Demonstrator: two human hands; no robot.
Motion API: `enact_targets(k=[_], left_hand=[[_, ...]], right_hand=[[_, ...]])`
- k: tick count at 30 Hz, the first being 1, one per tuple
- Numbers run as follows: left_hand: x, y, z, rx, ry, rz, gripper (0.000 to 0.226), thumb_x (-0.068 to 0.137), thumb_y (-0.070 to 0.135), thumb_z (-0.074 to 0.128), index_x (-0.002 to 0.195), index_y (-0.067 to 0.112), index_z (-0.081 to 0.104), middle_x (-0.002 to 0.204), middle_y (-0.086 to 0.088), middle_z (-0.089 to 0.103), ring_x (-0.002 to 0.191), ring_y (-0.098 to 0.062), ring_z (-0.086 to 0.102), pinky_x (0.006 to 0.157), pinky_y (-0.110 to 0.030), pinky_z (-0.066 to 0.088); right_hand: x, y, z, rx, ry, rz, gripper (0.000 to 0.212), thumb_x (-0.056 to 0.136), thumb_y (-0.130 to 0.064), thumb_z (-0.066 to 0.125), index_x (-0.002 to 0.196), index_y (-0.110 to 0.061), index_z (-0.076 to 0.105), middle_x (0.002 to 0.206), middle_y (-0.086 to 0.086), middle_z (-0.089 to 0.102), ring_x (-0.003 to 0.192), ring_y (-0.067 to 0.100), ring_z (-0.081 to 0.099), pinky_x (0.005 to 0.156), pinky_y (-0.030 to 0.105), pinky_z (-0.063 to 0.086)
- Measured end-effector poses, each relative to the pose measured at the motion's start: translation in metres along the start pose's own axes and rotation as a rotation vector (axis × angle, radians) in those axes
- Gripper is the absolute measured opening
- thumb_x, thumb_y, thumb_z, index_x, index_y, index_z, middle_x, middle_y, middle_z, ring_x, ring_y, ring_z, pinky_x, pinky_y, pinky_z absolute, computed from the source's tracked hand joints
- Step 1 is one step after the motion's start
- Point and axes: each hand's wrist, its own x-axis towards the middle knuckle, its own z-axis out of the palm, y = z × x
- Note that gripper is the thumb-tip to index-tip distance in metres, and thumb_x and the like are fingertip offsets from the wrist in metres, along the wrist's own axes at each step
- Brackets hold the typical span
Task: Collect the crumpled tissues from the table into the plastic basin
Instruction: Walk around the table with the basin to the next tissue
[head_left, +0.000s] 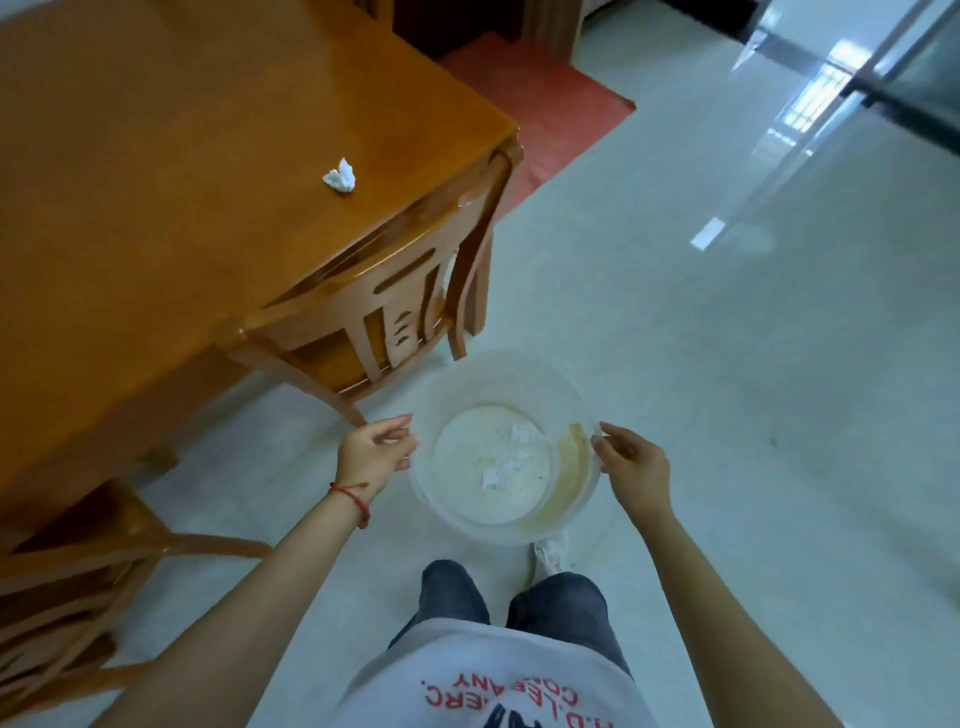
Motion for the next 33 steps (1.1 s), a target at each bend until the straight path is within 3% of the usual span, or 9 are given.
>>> enact_targets(k=[3, 7, 19, 26, 31, 33], left_hand=[[0.007, 0.025, 0.033, 0.021, -0.039, 0.016, 0.041, 0.078, 0.005, 0.068, 0.117, 0.000, 0.059, 0.099, -0.012, 0.062, 0.088, -0.026, 0.061, 0.054, -0.014, 0.054], [0.016, 0.054, 0.080, 0.055, -0.046, 0.034, 0.040, 0.080, 0.010, 0.067, 0.118, 0.005, 0.059, 0.100, -0.008, 0.062, 0.087, -0.025, 0.062, 0.044, -0.011, 0.049], [0.055, 0.125, 0.205, 0.046, -0.044, 0.085, 0.039, 0.077, 0.014, 0.071, 0.115, 0.007, 0.063, 0.097, -0.003, 0.065, 0.082, -0.010, 0.062, 0.052, -0.012, 0.051], [0.101, 0.172, 0.243, 0.047, -0.033, 0.120, 0.038, 0.075, 0.017, 0.073, 0.112, 0.011, 0.065, 0.095, -0.003, 0.069, 0.085, -0.017, 0.066, 0.061, -0.020, 0.057], [0.158, 0.204, 0.263, 0.062, -0.011, 0.101, 0.038, 0.075, 0.022, 0.073, 0.112, 0.015, 0.065, 0.098, -0.005, 0.070, 0.083, -0.024, 0.069, 0.073, -0.045, 0.059], [0.180, 0.218, 0.271, 0.072, -0.007, 0.098, 0.037, 0.076, 0.023, 0.072, 0.112, 0.016, 0.065, 0.100, -0.001, 0.069, 0.082, -0.017, 0.068, 0.065, -0.038, 0.060]], right_hand=[[0.015, 0.003, -0.026, 0.010, 0.048, -0.004, 0.023, 0.084, -0.024, 0.060, 0.105, -0.018, 0.069, 0.080, -0.004, 0.070, 0.083, 0.017, 0.067, 0.081, 0.029, 0.051], [0.045, 0.007, -0.064, 0.041, 0.066, 0.012, 0.025, 0.084, -0.023, 0.060, 0.107, -0.016, 0.068, 0.085, -0.001, 0.071, 0.084, 0.015, 0.067, 0.089, 0.039, 0.053], [0.151, -0.012, -0.177, 0.040, 0.080, -0.014, 0.027, 0.084, -0.025, 0.060, 0.109, -0.017, 0.067, 0.092, -0.001, 0.072, 0.087, 0.013, 0.067, 0.089, 0.034, 0.052], [0.223, -0.038, -0.201, 0.071, 0.089, -0.010, 0.026, 0.083, -0.027, 0.062, 0.107, -0.018, 0.068, 0.089, -0.004, 0.071, 0.087, 0.011, 0.066, 0.089, 0.039, 0.053], [0.291, -0.067, -0.200, 0.062, 0.063, -0.015, 0.025, 0.084, -0.026, 0.061, 0.107, -0.018, 0.068, 0.087, -0.004, 0.072, 0.086, 0.011, 0.067, 0.088, 0.039, 0.053], [0.319, -0.083, -0.199, 0.042, 0.046, -0.014, 0.026, 0.084, -0.026, 0.061, 0.108, -0.017, 0.067, 0.088, -0.001, 0.073, 0.087, 0.013, 0.067, 0.089, 0.040, 0.052]])
